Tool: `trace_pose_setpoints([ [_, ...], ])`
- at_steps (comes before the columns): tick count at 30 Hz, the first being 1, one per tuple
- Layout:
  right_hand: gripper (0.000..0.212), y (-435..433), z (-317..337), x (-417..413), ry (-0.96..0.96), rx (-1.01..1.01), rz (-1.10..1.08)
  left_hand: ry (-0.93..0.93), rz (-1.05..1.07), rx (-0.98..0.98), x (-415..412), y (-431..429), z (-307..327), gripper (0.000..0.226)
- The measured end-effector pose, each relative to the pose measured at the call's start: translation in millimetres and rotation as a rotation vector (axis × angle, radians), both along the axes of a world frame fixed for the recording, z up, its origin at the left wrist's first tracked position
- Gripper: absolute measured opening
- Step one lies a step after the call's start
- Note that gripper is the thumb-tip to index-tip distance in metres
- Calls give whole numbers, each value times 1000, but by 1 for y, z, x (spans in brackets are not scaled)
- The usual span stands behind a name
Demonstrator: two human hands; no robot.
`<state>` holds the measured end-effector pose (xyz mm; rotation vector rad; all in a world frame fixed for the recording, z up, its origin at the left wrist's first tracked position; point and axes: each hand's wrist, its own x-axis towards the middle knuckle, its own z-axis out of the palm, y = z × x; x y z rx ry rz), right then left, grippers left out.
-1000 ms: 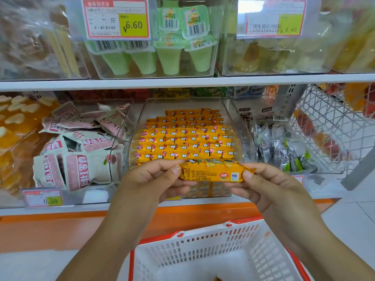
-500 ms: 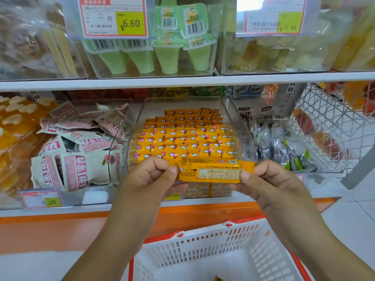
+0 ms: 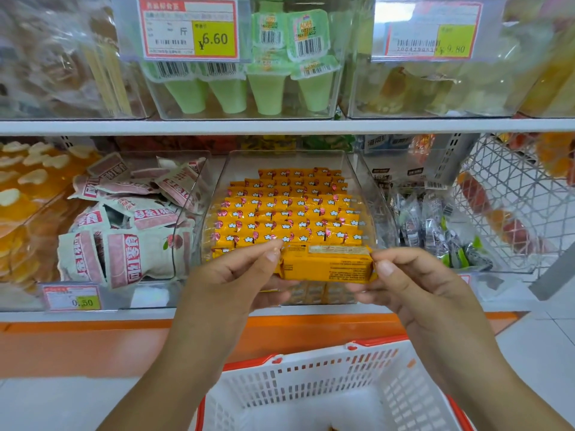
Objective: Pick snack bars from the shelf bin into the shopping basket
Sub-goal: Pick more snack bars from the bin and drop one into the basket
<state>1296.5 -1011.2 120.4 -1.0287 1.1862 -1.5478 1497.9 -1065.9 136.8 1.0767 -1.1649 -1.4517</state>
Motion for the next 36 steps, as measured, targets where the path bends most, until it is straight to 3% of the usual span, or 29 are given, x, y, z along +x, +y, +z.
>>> trace_pose_setpoints([
  [3,63,0,-1,-2,-32,20,41,-36,-80,-14,3,-1,0,34],
  [13,69,-5,-4,0,-145,55,25,-95,-80,-35,2,-7,-9,20],
  [17,69,-7,-7,1,-104,75,60,-135,-64,-58,-2,-9,-10,18],
  [21,76,-8,-11,2,-39,102,65,-289,-85,-79,-4,-10,-13,17],
  [25,72,-9,-9,5,-73,90,35,-366,-125,-94,-3,-9,-14,18],
  [28,71,-11,-12,5,-92,104,10,-362,-156,-85,-3,-10,-18,12],
  [32,79,-15,-19,8,-61,128,36,-358,-100,-82,-3,-18,-25,21],
  [34,73,-22,-19,12,16,131,10,-486,-82,-169,1,-22,-24,16],
  [36,48,-38,-14,15,75,128,-33,-618,-17,-273,8,-30,-19,12],
])
